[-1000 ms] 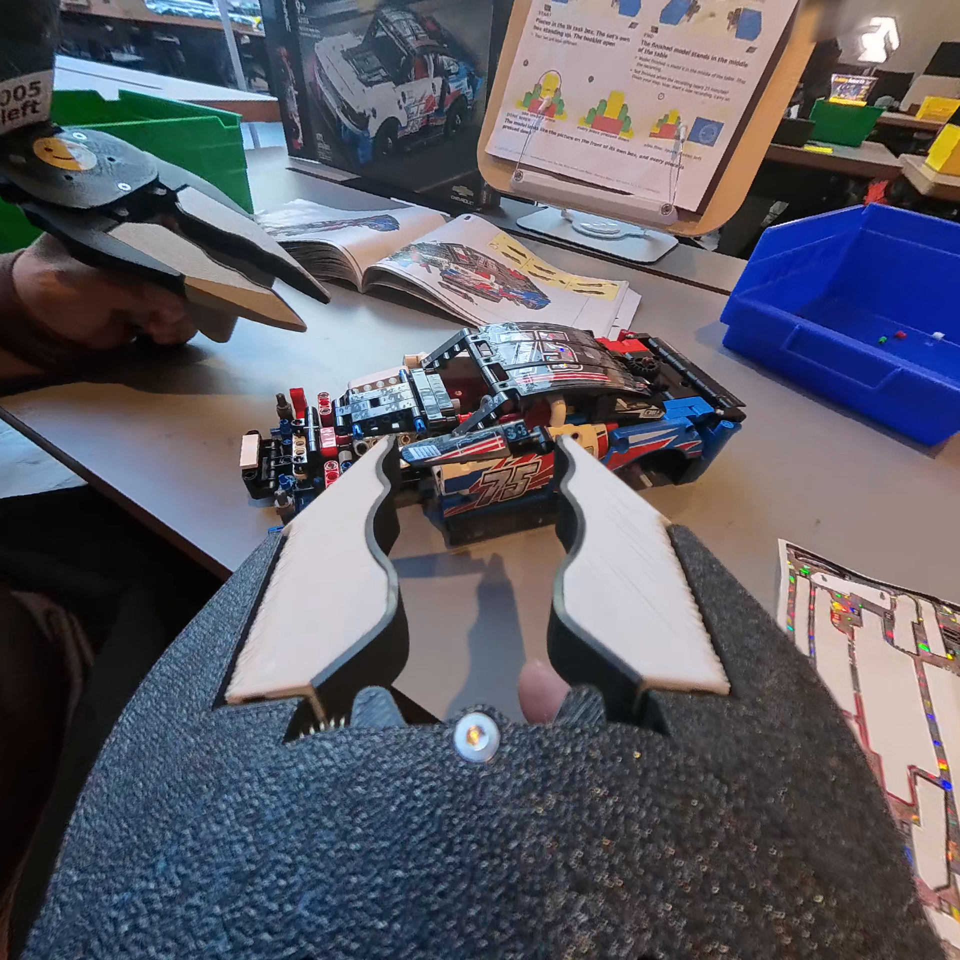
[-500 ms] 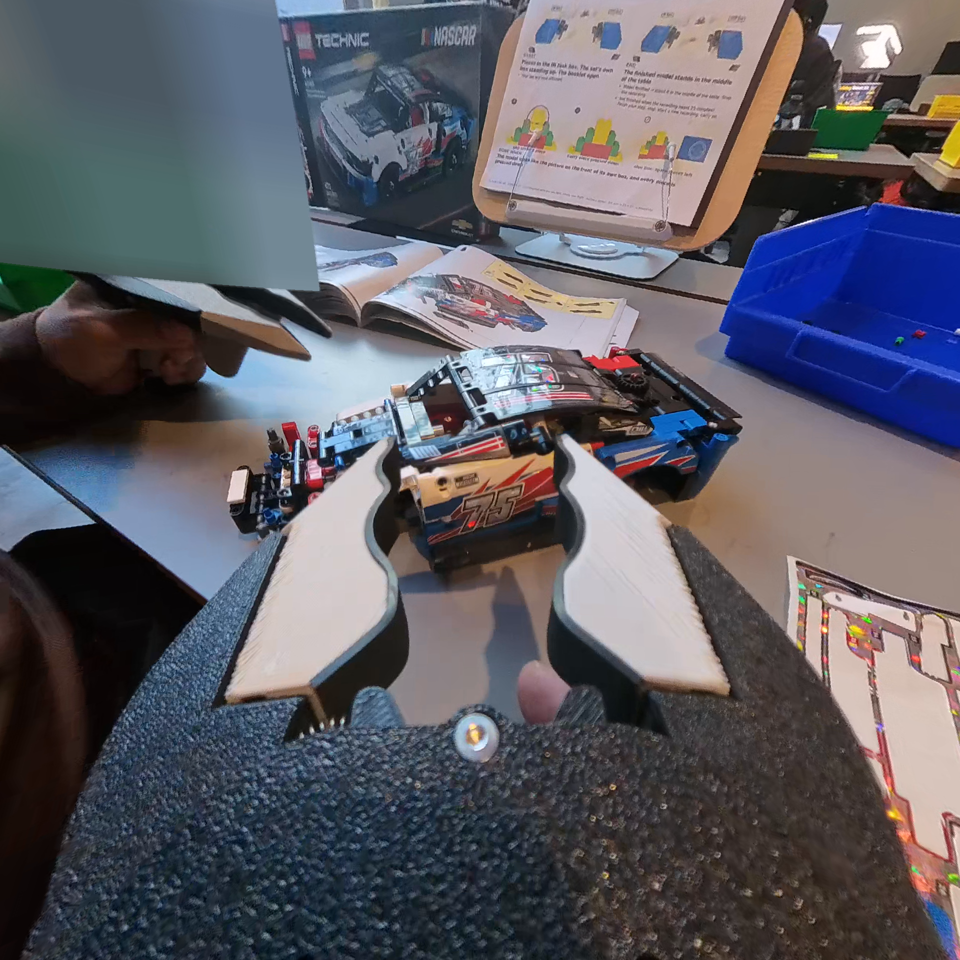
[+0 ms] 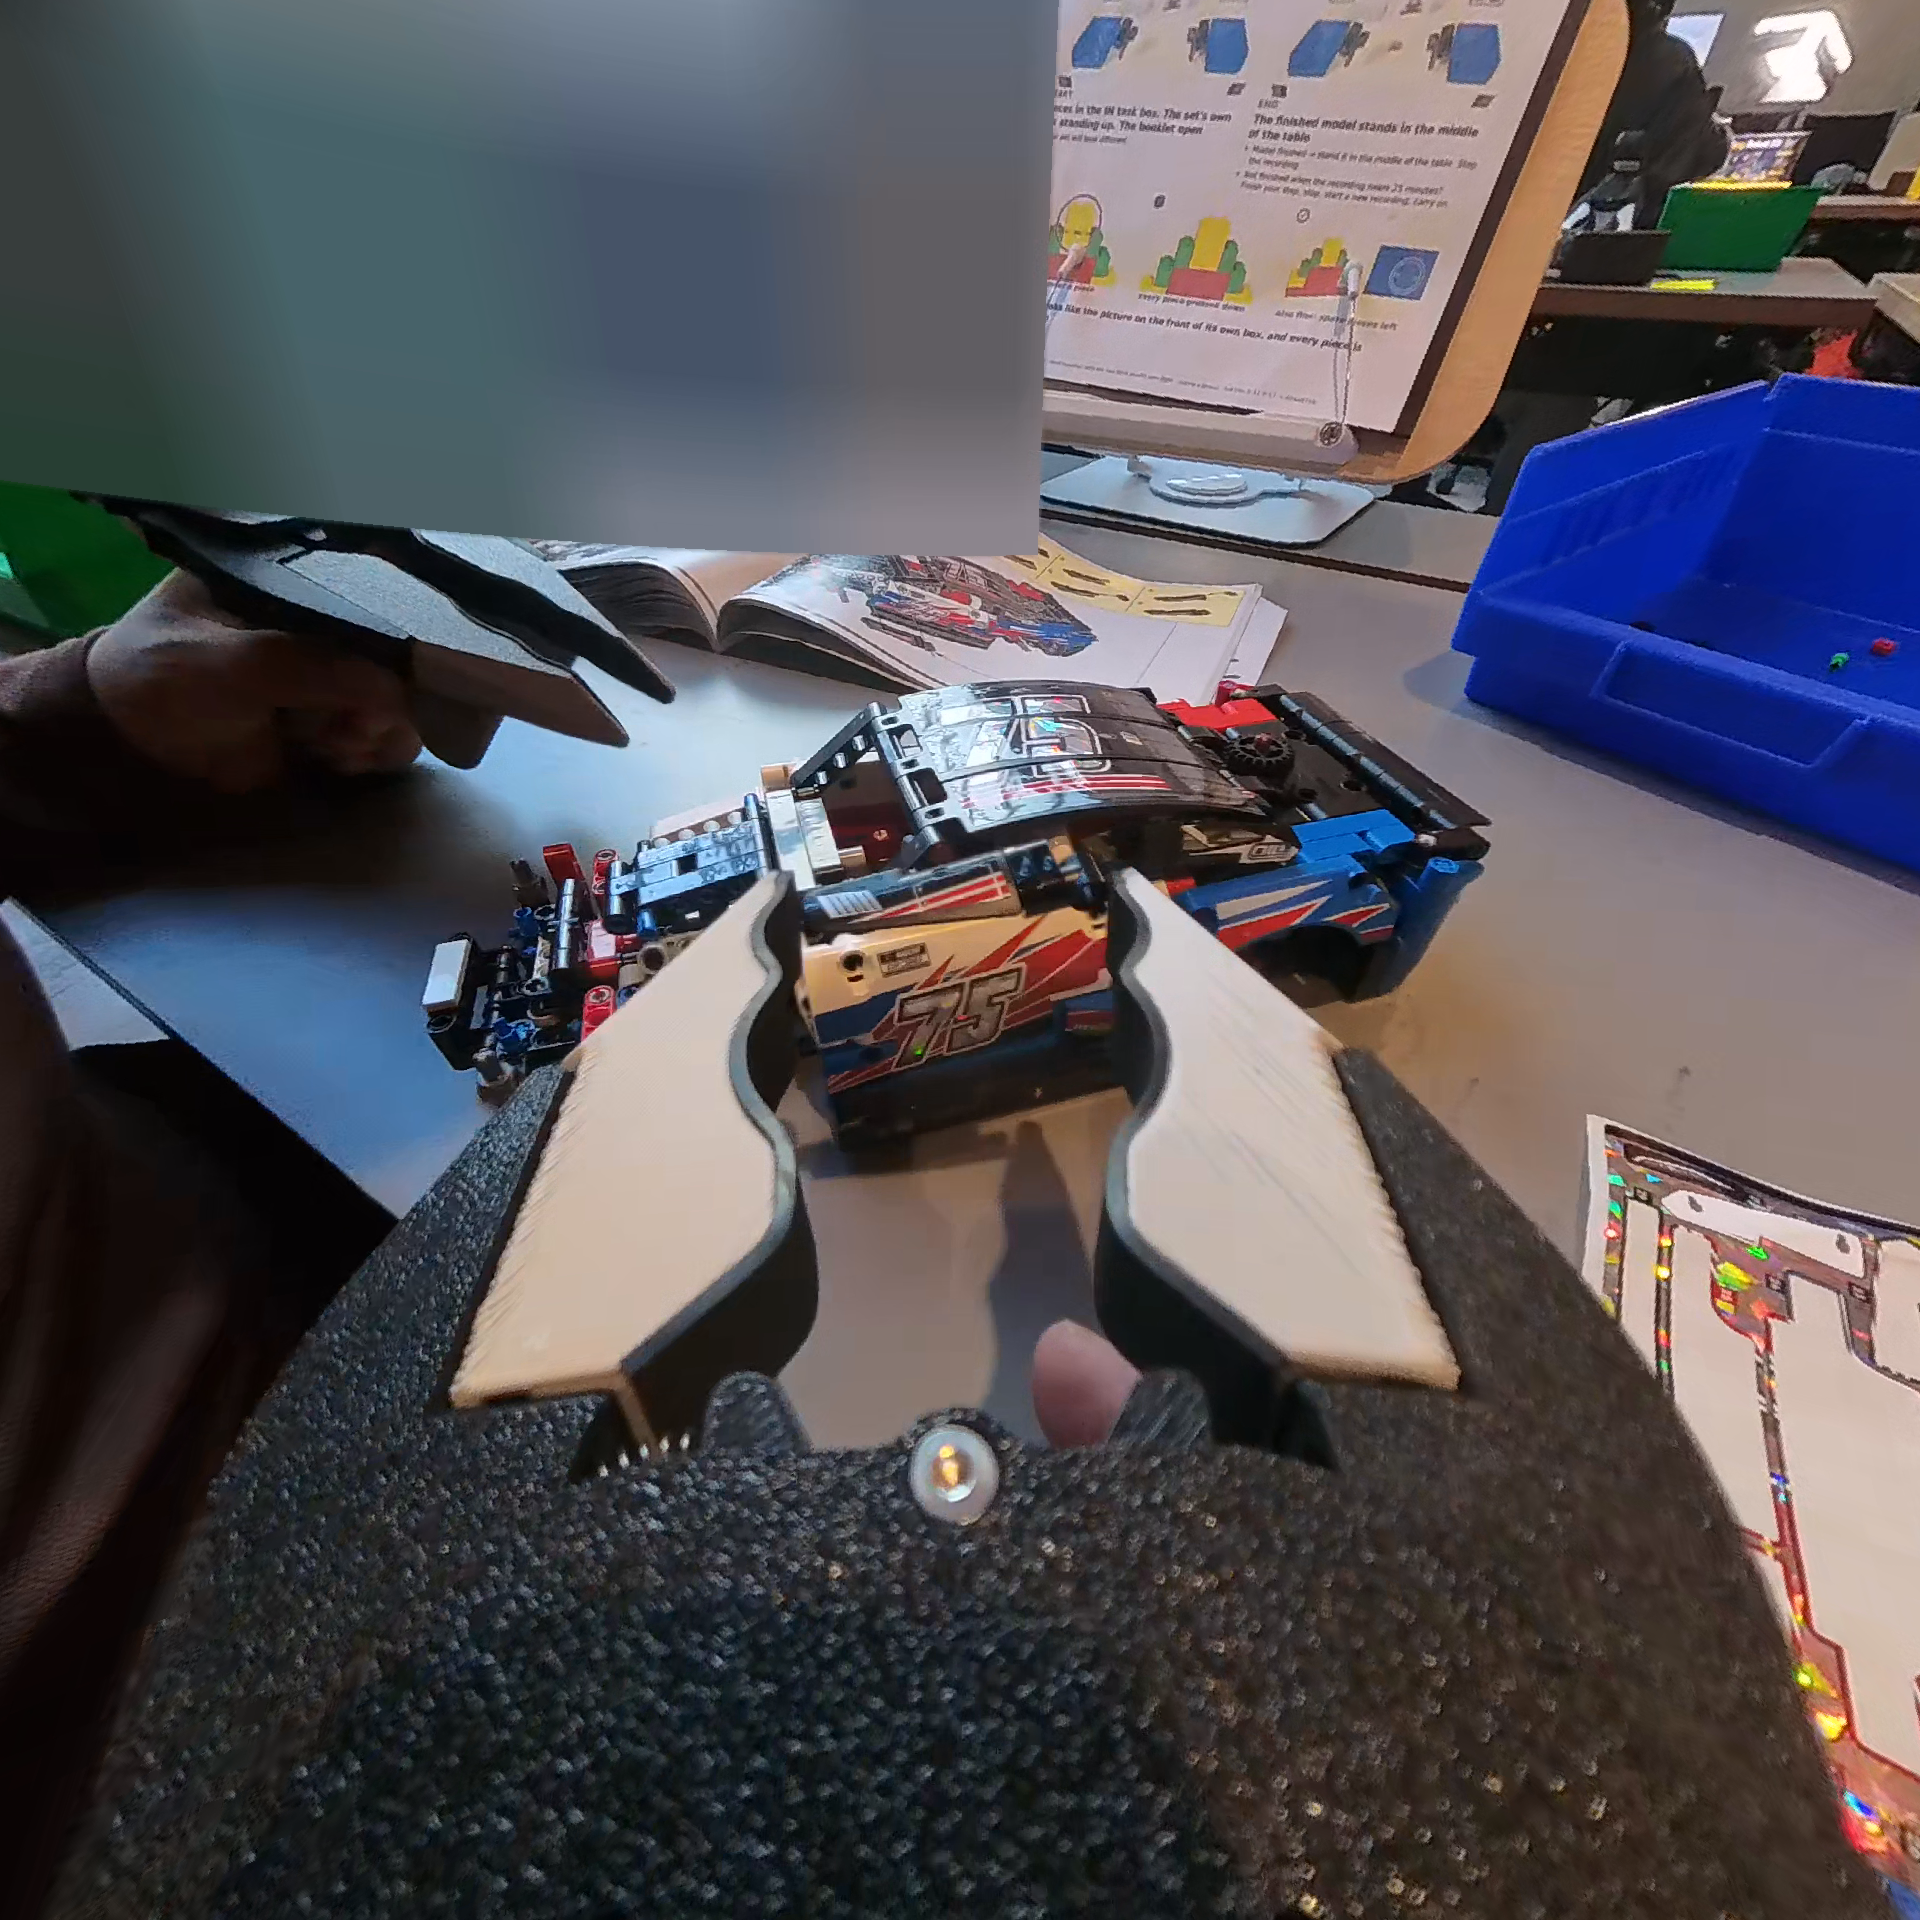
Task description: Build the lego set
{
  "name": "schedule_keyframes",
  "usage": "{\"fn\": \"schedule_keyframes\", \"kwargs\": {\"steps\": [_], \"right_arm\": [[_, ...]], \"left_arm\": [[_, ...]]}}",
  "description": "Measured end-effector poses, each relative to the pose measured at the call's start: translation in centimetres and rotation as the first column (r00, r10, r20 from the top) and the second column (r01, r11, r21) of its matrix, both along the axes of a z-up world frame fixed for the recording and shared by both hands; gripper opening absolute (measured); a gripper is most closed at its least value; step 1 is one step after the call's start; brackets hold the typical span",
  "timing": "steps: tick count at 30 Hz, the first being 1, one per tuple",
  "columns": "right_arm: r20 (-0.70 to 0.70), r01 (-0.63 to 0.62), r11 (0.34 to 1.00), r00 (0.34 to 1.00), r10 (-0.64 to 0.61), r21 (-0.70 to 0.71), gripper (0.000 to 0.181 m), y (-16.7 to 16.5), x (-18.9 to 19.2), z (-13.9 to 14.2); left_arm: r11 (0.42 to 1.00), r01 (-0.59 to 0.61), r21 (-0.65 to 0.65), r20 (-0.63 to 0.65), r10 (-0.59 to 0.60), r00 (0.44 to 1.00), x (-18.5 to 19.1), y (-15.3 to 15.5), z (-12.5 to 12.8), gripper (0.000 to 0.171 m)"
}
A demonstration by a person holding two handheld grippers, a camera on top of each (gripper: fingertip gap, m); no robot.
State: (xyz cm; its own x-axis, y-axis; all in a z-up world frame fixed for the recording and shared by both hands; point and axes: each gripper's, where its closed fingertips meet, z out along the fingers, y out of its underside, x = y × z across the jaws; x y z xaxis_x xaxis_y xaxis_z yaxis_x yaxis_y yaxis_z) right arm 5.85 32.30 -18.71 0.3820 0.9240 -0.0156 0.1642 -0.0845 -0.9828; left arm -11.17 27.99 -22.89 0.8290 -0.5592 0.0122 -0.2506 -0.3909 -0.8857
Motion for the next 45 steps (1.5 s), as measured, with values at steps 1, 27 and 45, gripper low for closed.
{"fn": "schedule_keyframes", "kwargs": {"steps": [1,27,45], "right_arm": [[-0.002,0.003,1.000,1.000,-0.003,-0.003,0.059,0.1,0.0,0.0],[0.139,-0.117,0.991,0.982,0.125,-0.066,0.059,-3.6,-2.7,-2.3],[0.216,-0.116,0.993,0.970,0.115,-0.005,0.059,-4.1,-2.6,-3.2]], "left_arm": [[1.000,0.005,-0.003,0.000,-0.005,1.000,0.1,0.0,0.0,0.025],[0.944,0.287,-0.161,0.023,-0.287,0.958,5.7,-2.6,-1.9,0.025],[0.908,0.403,-0.116,0.031,-0.402,0.915,8.7,-2.2,0.8,0.026]]}}
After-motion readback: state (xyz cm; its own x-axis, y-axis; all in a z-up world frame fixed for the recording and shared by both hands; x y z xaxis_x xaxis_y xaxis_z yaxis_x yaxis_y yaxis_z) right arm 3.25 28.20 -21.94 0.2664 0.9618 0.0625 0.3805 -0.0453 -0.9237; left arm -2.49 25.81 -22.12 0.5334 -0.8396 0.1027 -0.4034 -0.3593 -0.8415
